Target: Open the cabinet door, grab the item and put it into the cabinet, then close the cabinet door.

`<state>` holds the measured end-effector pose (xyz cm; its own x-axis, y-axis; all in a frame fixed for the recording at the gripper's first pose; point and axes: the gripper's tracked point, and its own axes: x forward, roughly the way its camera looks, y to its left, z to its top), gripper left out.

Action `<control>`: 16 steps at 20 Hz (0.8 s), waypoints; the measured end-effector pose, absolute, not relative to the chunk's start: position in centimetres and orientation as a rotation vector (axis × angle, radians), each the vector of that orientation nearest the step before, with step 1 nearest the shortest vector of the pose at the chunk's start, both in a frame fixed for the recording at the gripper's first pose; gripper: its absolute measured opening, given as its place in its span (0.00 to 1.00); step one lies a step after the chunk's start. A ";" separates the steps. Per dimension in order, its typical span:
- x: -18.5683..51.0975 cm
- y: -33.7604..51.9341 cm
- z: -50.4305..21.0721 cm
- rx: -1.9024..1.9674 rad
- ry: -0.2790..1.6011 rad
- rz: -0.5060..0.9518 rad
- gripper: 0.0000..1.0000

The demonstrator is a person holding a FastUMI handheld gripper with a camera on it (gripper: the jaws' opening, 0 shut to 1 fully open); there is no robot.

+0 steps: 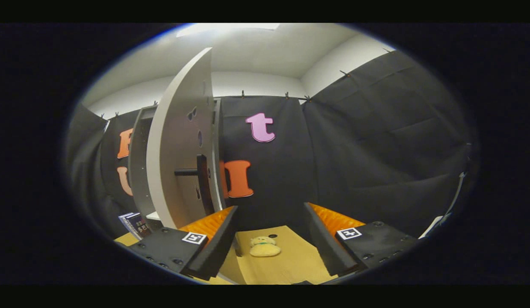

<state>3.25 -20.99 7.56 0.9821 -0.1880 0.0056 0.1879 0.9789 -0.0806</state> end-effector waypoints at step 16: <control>4.5 -5.4 5.3 -0.136 0.021 -0.055 0.93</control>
